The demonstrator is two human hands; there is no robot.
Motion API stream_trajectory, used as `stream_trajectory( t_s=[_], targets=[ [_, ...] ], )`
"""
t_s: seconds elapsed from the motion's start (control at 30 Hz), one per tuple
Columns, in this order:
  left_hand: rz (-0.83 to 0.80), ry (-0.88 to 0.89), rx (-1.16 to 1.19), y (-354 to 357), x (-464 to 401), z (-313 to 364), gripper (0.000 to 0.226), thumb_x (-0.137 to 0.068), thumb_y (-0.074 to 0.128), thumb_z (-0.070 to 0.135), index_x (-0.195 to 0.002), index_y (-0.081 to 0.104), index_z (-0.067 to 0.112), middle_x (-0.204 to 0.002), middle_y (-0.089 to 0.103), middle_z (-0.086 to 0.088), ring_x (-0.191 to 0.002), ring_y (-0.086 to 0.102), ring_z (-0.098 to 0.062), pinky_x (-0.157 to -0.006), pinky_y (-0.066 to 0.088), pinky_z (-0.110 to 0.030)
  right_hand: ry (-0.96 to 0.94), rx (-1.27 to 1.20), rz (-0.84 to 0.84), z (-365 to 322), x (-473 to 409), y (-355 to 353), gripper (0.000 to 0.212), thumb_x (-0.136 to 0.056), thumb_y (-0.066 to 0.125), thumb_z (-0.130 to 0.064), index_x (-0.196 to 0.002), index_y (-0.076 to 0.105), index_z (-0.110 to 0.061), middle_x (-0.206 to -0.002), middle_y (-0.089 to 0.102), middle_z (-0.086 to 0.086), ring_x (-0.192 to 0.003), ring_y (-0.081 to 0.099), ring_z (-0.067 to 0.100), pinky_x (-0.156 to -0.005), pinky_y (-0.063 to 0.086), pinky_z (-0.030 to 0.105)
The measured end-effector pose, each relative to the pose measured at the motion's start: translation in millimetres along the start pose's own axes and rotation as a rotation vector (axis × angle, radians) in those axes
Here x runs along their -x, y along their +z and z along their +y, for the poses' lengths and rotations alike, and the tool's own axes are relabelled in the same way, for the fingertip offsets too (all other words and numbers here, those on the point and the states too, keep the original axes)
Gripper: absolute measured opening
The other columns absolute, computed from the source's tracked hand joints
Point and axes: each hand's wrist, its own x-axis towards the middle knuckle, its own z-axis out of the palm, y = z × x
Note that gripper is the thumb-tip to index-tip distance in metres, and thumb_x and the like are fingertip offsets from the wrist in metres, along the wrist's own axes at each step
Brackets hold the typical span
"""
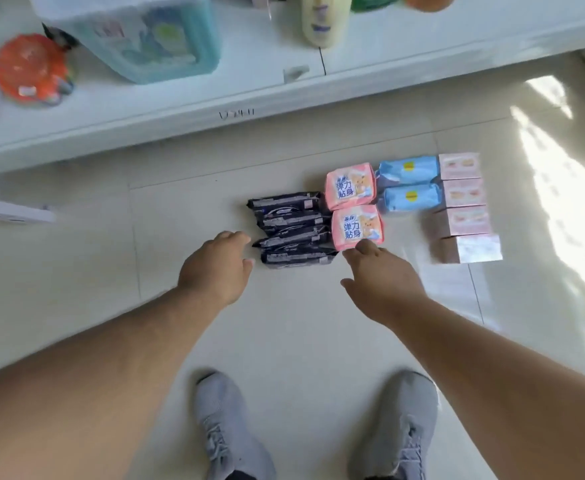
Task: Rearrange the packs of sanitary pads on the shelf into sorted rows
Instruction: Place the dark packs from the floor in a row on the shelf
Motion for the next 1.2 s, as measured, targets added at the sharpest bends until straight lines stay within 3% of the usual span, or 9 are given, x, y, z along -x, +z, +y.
stream_trajectory(
  t_s=[0.13,0.23,0.37,0.6,0.7,0.87,1.0,1.1,1.2],
  targets=[
    [0.014,0.031,0.026,39,-38,-11,0.036,-0.097,0.054,0.031,-0.131,0.052,0.022,-0.13,0.054,-0.004,-0.111,0.057,-0.029,-0.086,0.049,-0.037,-0.047,0.009,0.037,-2,-44,37,0.035,-0.097,0.055,-0.031,-0.129,0.052,-0.016,-0.121,0.047,0.004,-0.105,0.057,0.029,-0.072,0.048,0.036],
    [0.032,0.06,0.079,56,-59,-14,0.032,-0.096,0.056,0.03,-0.127,0.056,0.022,-0.125,0.056,-0.006,-0.108,0.058,-0.031,-0.088,0.049,-0.039,-0.076,0.045,0.05,-6,-67,56,0.025,-0.094,0.058,-0.022,-0.118,0.057,-0.014,-0.117,0.046,0.006,-0.092,0.06,0.03,-0.063,0.04,0.033],
    [0.044,0.066,0.114,70,-78,-14,0.028,-0.095,0.058,0.029,-0.122,0.059,0.023,-0.121,0.056,-0.004,-0.105,0.059,-0.03,-0.088,0.05,-0.041,-0.076,0.137,0.044,-9,-85,73,0.018,-0.089,0.061,-0.008,-0.107,0.061,-0.01,-0.113,0.044,0.007,-0.07,0.045,0.027,-0.056,0.034,0.034],
    [0.039,0.055,0.109,84,-93,-12,0.028,-0.093,0.061,0.027,-0.121,0.061,0.024,-0.123,0.058,-0.001,-0.106,0.058,-0.028,-0.09,0.05,-0.04,-0.103,0.222,0.016,-9,-83,85,0.031,-0.086,0.053,0.001,-0.114,0.059,-0.011,-0.124,0.048,0.009,-0.07,0.042,0.027,-0.055,0.032,0.035],
    [0.042,0.07,0.071,91,-100,-12,0.027,-0.091,0.062,0.025,-0.118,0.064,0.023,-0.121,0.061,-0.002,-0.106,0.059,-0.029,-0.088,0.05,-0.038,-0.115,0.247,0.014,-6,-85,94,0.032,-0.088,0.051,-0.002,-0.118,0.057,-0.013,-0.118,0.056,0.007,-0.076,0.059,0.03,-0.052,0.029,0.031],
    [0.089,0.108,0.011,98,-103,-13,0.009,-0.092,0.06,0.019,-0.092,0.068,0.016,-0.095,0.063,-0.002,-0.082,0.059,-0.027,-0.067,0.047,-0.031,-0.164,0.291,0.042,-4,-84,98,0.031,-0.087,0.048,0.0,-0.114,0.06,-0.011,-0.106,0.059,0.008,-0.086,0.065,0.033,-0.06,0.035,0.033],
    [0.109,0.131,-0.02,78,-77,-10,0.014,-0.092,0.06,0.014,-0.078,0.062,0.016,-0.082,0.051,0.006,-0.068,0.049,-0.02,-0.056,0.029,-0.027,-0.238,0.29,0.02,0,-59,77,0.032,-0.087,0.046,0.0,-0.114,0.059,-0.011,-0.107,0.058,0.008,-0.086,0.064,0.033,-0.061,0.034,0.033],
    [0.111,0.143,0.012,38,-40,-5,0.016,-0.095,0.057,0.018,-0.081,0.063,0.016,-0.086,0.055,0.001,-0.069,0.051,-0.025,-0.058,0.034,-0.029,-0.312,0.237,0.075,5,-22,42,0.025,-0.08,0.056,0.0,-0.1,0.065,-0.012,-0.09,0.06,0.007,-0.069,0.064,0.033,-0.052,0.033,0.032],
    [0.138,0.164,0.076,-20,6,0,0.015,-0.095,0.054,0.02,-0.084,0.064,0.016,-0.087,0.057,-0.002,-0.073,0.057,-0.031,-0.063,0.046,-0.035,-0.361,0.252,0.112,7,23,-13,0.026,-0.053,0.079,-0.004,-0.069,0.065,-0.019,-0.063,0.052,-0.001,-0.043,0.053,0.025,-0.04,0.022,0.025]
  ],
)
